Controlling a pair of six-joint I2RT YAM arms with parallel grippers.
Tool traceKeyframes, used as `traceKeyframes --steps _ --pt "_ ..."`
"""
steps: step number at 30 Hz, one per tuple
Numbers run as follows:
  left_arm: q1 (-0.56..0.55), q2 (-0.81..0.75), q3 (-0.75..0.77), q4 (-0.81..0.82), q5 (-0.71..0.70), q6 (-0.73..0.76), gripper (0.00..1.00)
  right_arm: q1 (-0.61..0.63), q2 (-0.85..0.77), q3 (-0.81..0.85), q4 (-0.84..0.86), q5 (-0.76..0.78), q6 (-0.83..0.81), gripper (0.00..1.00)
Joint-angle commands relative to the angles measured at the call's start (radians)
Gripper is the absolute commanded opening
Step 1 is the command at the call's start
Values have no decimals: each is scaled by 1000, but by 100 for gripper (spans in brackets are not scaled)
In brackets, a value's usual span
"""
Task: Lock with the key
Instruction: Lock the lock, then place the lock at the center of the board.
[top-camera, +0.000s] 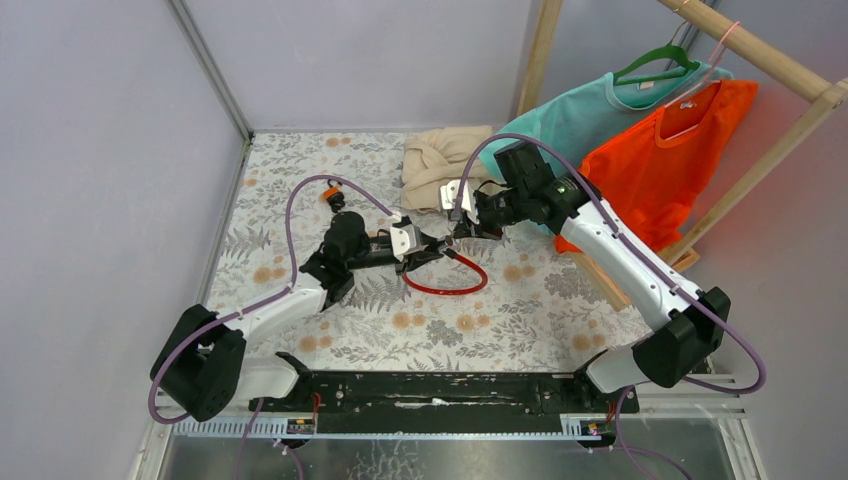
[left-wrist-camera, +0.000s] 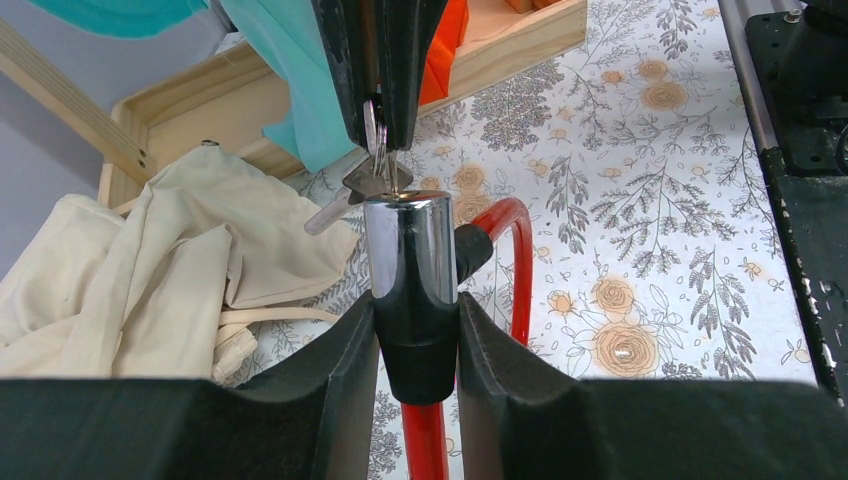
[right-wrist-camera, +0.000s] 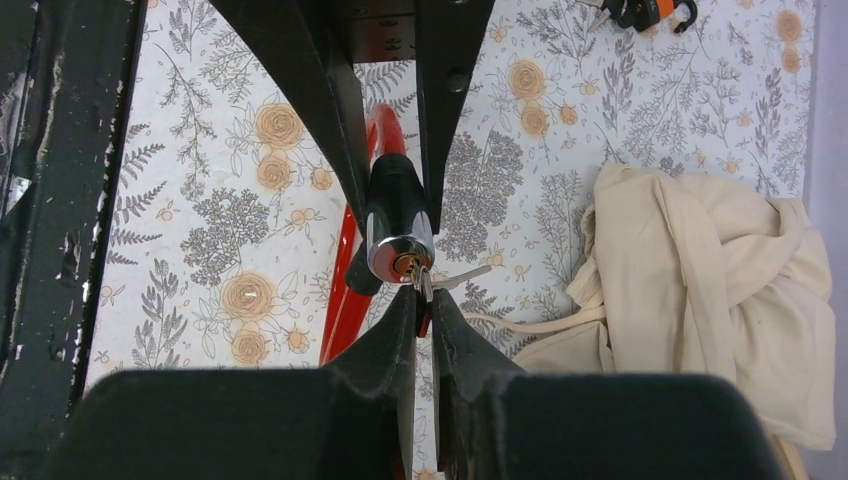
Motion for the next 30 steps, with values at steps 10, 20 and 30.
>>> traceKeyframes --steps 10,20,30 --pt "-4 1 -9 -74 45 23 0 -27 -27 87 16 103 -22 0" --pt "-2 -4 -17 -63 55 24 0 -55 -37 54 36 77 -5 0" --pt "-3 -2 -21 -57 58 24 0 -96 -54 16 58 23 7 0"
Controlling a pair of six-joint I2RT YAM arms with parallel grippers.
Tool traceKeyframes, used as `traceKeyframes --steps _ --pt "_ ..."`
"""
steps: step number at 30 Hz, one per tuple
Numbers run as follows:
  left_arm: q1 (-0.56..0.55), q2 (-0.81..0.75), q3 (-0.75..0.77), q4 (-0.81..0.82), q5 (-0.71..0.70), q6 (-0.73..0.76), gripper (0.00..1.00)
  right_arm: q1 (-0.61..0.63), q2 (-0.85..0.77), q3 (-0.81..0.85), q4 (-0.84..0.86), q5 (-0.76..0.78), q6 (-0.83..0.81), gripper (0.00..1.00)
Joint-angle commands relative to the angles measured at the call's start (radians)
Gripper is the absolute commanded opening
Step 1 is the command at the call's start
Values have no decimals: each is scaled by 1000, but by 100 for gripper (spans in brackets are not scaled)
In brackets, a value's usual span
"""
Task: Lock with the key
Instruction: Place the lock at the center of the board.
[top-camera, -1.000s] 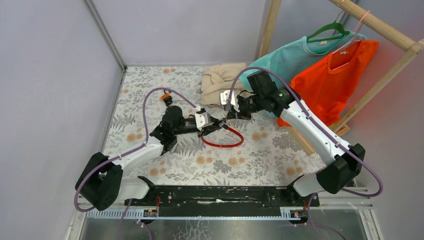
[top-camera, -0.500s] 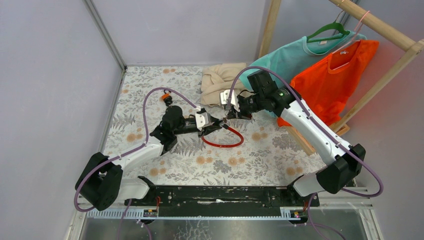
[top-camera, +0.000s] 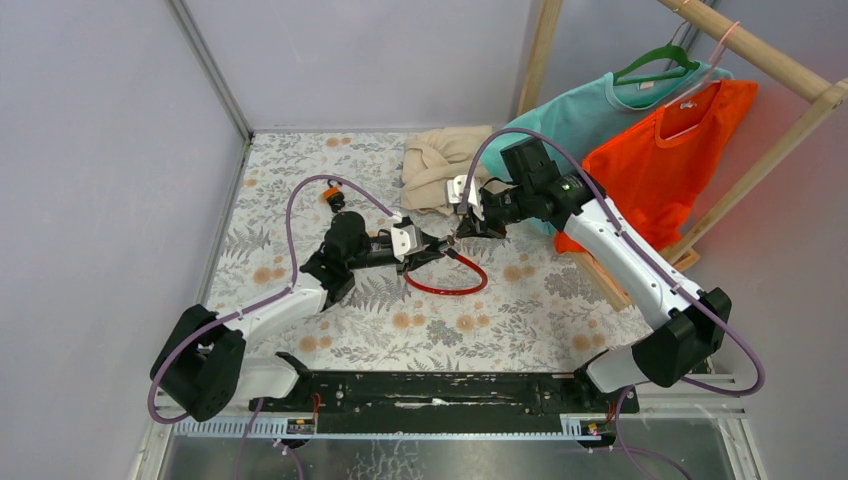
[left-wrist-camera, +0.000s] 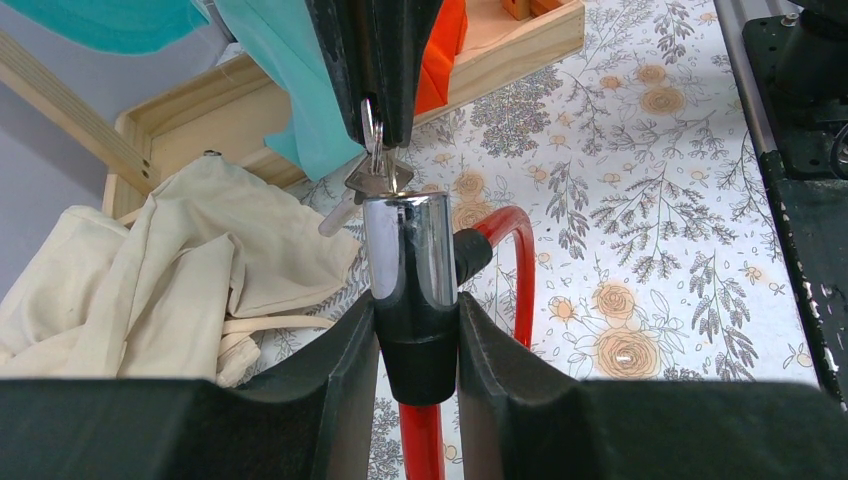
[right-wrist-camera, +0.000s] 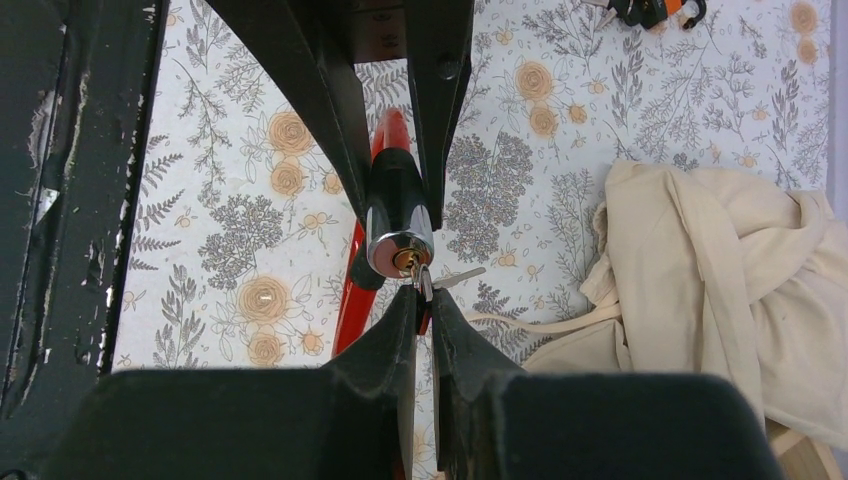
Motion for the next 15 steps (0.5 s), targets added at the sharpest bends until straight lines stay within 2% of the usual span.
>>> traceKeyframes --steps 1,10,15 --pt "-3 -3 -27 -61 58 17 0 -63 -54 10 76 62 -9 0" --pt "-3 -2 -24 -61 50 16 0 -65 -48 -1 90 39 42 0" --pt "-3 0 -21 -61 50 14 0 -63 -48 3 97 27 117 12"
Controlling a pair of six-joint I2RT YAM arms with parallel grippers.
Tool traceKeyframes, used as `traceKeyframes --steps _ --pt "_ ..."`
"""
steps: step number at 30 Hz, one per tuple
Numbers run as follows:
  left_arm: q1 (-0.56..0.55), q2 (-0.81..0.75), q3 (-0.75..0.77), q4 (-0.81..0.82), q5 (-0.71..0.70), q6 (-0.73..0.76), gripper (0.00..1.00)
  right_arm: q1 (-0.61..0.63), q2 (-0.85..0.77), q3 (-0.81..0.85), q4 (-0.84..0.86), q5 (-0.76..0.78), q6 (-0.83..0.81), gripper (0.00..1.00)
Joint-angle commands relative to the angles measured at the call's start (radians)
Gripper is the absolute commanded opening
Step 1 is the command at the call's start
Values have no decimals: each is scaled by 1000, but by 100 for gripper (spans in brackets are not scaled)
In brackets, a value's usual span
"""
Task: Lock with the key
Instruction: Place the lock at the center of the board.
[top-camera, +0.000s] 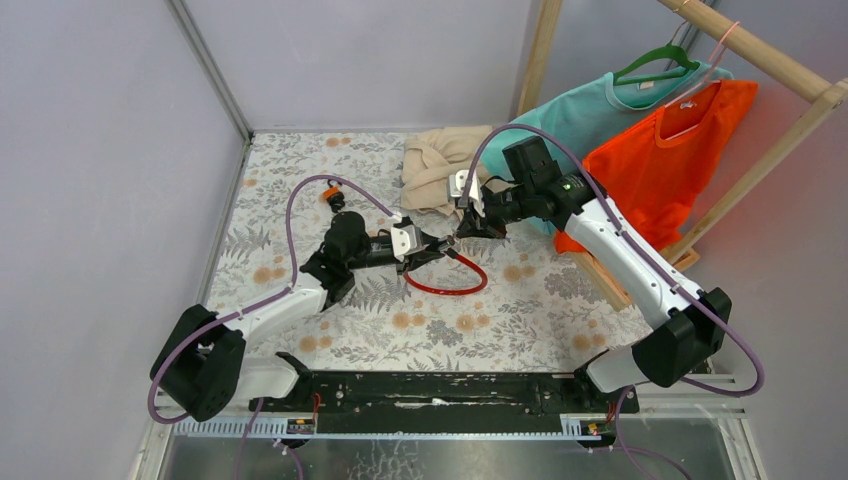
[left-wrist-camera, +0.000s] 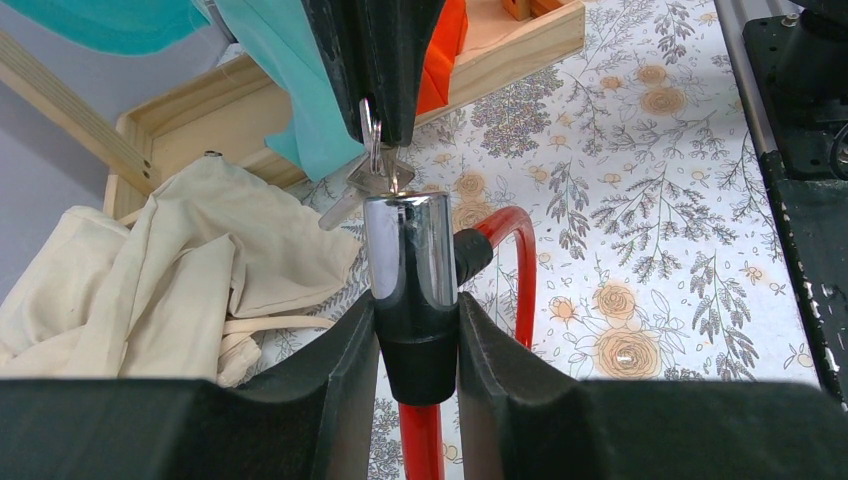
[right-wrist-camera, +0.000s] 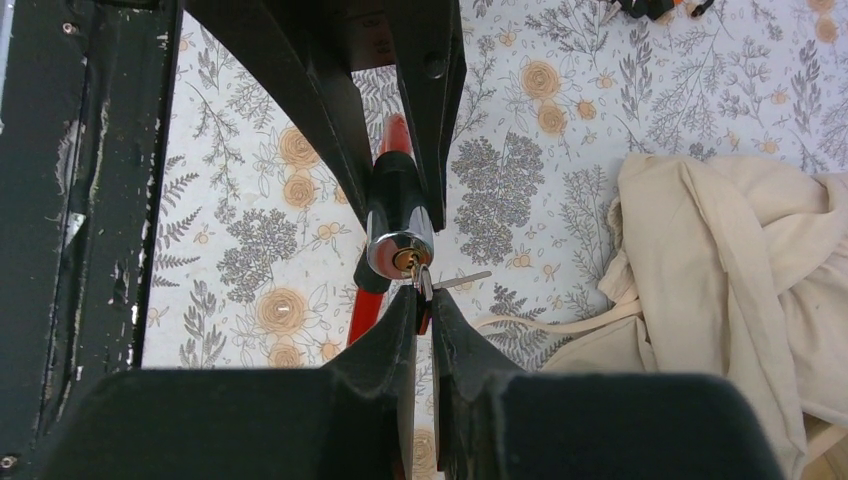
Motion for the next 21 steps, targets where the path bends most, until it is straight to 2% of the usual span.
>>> traceKeyframes --steps 1,3,8,13,17,21 --pt "-2 2 -21 -64 50 15 0 -46 -50 10 83 48 70 13" --pt "-2 3 -19 -63 49 14 0 -46 -61 -8 102 43 92 12" --pt "-3 12 -16 -63 43 10 0 -29 -65 3 96 80 102 0" --pt "-2 10 -19 -63 43 14 0 -28 -45 89 32 241 64 0" --pt "-2 11 -18 -63 44 14 0 -29 -45 122 -19 236 47 0" --pt "-2 6 -19 -60 32 11 0 -31 -72 102 11 287 67 0"
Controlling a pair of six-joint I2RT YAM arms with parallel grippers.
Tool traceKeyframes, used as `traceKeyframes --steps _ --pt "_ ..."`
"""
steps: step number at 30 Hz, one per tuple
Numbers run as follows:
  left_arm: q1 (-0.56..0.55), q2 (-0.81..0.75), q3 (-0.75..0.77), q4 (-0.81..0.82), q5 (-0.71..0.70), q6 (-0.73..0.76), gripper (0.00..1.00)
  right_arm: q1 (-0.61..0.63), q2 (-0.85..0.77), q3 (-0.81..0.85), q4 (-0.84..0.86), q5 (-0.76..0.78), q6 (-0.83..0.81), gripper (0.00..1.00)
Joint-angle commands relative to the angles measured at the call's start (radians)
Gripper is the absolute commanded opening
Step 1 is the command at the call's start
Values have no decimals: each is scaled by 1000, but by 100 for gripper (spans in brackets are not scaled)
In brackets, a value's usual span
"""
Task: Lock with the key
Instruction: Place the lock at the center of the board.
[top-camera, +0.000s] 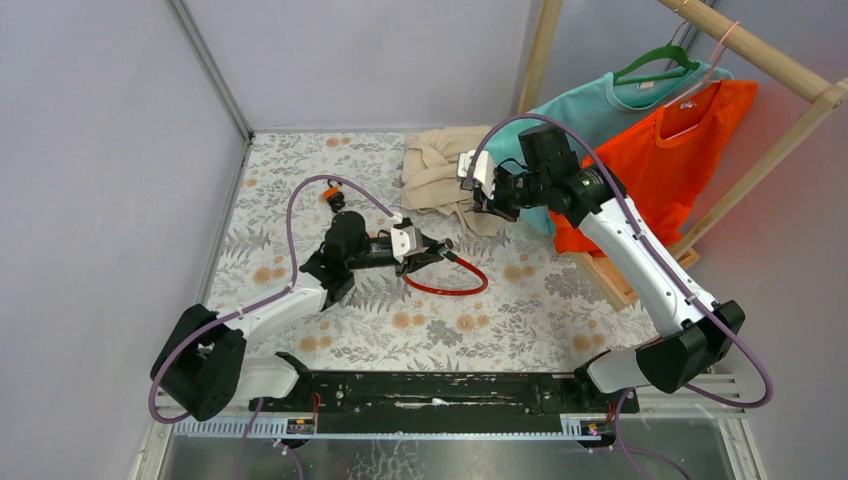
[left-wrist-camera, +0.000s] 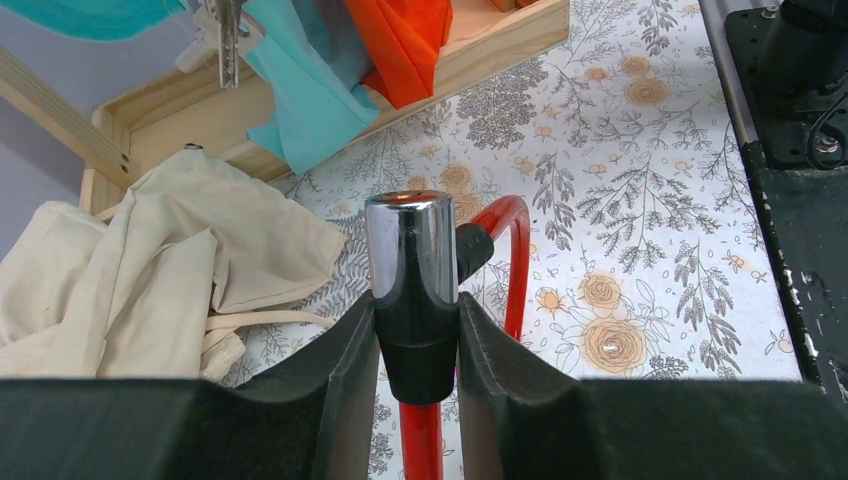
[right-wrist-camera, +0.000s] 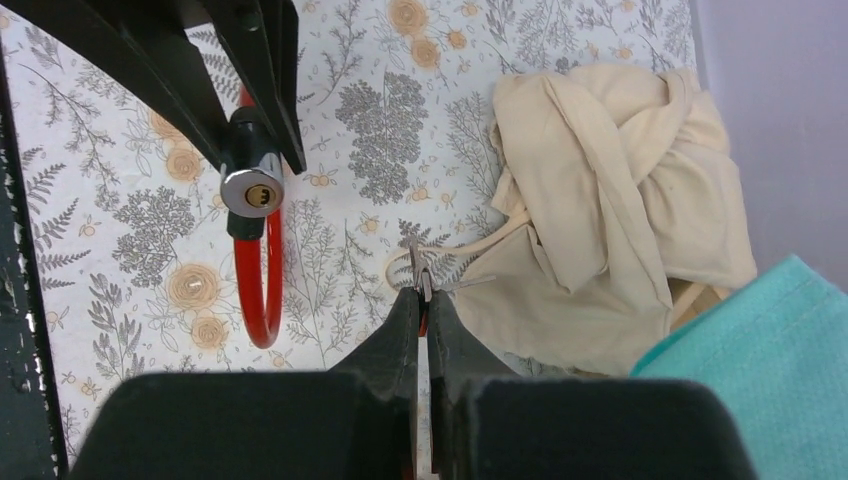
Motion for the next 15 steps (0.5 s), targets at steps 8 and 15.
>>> traceKeyframes --steps 8,15 --pt "91 5 18 103 -52 -254 0 -8 -118 -53 148 237 308 0" --pt "224 6 148 -51 -159 -408 0 -4 -183 -289 159 279 284 0"
